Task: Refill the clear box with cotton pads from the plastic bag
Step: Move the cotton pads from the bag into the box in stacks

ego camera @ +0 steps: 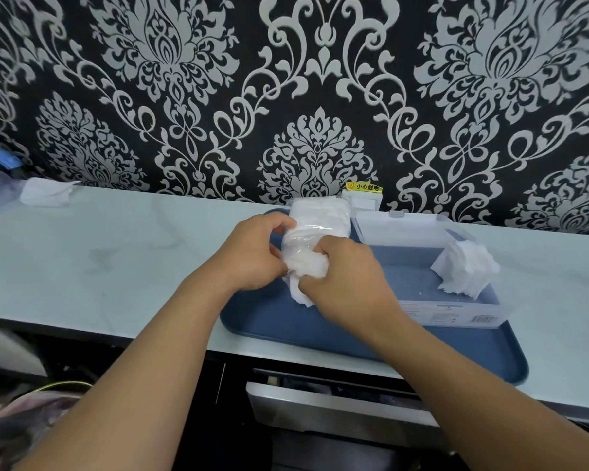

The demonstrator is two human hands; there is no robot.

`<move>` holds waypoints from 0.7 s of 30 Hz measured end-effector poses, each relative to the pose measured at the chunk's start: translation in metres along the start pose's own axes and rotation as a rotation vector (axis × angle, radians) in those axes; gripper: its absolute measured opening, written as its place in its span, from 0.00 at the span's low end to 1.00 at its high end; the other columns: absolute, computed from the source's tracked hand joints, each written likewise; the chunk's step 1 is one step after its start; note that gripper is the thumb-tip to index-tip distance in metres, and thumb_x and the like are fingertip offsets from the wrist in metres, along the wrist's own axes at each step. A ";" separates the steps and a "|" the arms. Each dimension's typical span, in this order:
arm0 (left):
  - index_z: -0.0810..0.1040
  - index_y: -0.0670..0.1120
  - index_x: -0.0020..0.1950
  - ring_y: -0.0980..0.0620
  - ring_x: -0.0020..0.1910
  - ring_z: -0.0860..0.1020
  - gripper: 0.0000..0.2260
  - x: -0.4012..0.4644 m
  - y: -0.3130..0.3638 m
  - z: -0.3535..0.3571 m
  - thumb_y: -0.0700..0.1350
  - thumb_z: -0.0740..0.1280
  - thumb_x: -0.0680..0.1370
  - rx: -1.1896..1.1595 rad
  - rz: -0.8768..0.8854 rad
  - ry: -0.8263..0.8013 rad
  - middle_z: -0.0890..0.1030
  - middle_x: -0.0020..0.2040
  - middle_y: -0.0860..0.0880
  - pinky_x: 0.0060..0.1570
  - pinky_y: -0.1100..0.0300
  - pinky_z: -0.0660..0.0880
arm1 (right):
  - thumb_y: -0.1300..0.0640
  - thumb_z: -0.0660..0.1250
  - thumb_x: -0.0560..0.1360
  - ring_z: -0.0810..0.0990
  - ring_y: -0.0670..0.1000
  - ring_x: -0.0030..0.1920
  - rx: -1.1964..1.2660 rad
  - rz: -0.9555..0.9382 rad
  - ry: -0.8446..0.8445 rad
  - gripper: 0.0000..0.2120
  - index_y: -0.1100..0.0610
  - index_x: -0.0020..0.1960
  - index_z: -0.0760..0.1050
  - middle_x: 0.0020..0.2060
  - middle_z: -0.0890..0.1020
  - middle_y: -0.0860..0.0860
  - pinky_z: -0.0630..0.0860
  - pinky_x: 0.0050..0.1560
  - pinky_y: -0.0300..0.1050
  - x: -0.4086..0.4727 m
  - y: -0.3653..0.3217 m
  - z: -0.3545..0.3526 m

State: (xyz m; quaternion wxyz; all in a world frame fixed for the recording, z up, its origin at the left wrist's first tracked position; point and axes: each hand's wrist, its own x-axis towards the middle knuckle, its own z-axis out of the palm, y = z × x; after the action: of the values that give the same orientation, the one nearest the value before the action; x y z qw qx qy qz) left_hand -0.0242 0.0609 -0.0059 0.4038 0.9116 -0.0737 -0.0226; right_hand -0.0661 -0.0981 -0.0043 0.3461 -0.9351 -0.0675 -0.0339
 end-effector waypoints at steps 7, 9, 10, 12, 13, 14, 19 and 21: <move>0.77 0.54 0.66 0.56 0.61 0.73 0.26 -0.009 0.025 -0.008 0.45 0.68 0.67 -0.195 0.029 0.122 0.73 0.64 0.53 0.54 0.64 0.69 | 0.62 0.73 0.73 0.66 0.41 0.20 0.682 0.129 -0.070 0.08 0.62 0.52 0.81 0.24 0.75 0.44 0.61 0.20 0.33 0.008 0.025 -0.067; 0.80 0.53 0.61 0.57 0.60 0.76 0.20 -0.009 0.044 -0.003 0.48 0.66 0.69 -0.507 0.053 0.138 0.77 0.62 0.52 0.56 0.62 0.71 | 0.62 0.73 0.74 0.62 0.43 0.23 0.767 0.128 -0.171 0.12 0.64 0.56 0.79 0.26 0.72 0.47 0.58 0.20 0.33 0.012 0.033 -0.078; 0.81 0.53 0.58 0.56 0.58 0.79 0.17 -0.009 0.052 0.003 0.51 0.67 0.70 -0.616 0.043 0.089 0.80 0.60 0.52 0.57 0.58 0.73 | 0.61 0.73 0.73 0.62 0.44 0.24 0.816 0.109 -0.219 0.13 0.63 0.57 0.79 0.28 0.73 0.48 0.57 0.21 0.32 0.013 0.036 -0.082; 0.82 0.51 0.56 0.51 0.54 0.83 0.15 -0.009 0.064 0.015 0.55 0.69 0.73 -0.755 0.014 -0.057 0.84 0.54 0.51 0.55 0.52 0.78 | 0.60 0.73 0.70 0.64 0.44 0.27 0.907 0.054 -0.286 0.16 0.59 0.57 0.79 0.32 0.75 0.50 0.55 0.22 0.33 0.014 0.040 -0.086; 0.82 0.50 0.56 0.50 0.51 0.84 0.14 -0.011 0.069 0.022 0.54 0.70 0.74 -0.783 0.008 -0.114 0.85 0.51 0.50 0.53 0.52 0.80 | 0.59 0.74 0.68 0.64 0.44 0.27 0.920 0.037 -0.295 0.18 0.58 0.57 0.79 0.33 0.76 0.50 0.55 0.23 0.33 0.014 0.042 -0.089; 0.81 0.48 0.58 0.50 0.49 0.84 0.13 -0.011 0.073 0.027 0.52 0.71 0.77 -0.793 0.009 -0.143 0.86 0.50 0.49 0.49 0.54 0.82 | 0.59 0.74 0.68 0.65 0.44 0.27 0.916 0.029 -0.292 0.18 0.58 0.58 0.79 0.33 0.77 0.50 0.56 0.23 0.34 0.014 0.043 -0.090; 0.81 0.41 0.59 0.53 0.44 0.86 0.08 -0.006 0.083 0.039 0.40 0.65 0.81 -0.851 -0.024 -0.154 0.86 0.47 0.45 0.39 0.64 0.82 | 0.60 0.76 0.71 0.71 0.45 0.29 0.825 0.121 -0.080 0.13 0.60 0.54 0.81 0.32 0.80 0.50 0.64 0.23 0.34 0.014 0.056 -0.093; 0.80 0.40 0.60 0.49 0.48 0.86 0.09 -0.002 0.084 0.043 0.39 0.65 0.82 -0.894 -0.059 -0.145 0.86 0.51 0.42 0.45 0.60 0.84 | 0.56 0.78 0.69 0.72 0.45 0.28 0.739 0.149 0.023 0.12 0.60 0.49 0.83 0.31 0.81 0.51 0.66 0.24 0.35 0.013 0.061 -0.097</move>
State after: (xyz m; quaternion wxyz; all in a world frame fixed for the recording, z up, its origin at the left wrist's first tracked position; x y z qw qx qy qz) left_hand -0.0400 -0.0262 0.0268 0.7506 0.6456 -0.0588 -0.1278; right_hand -0.0455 -0.2059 0.0311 0.6623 -0.7492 -0.0031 0.0073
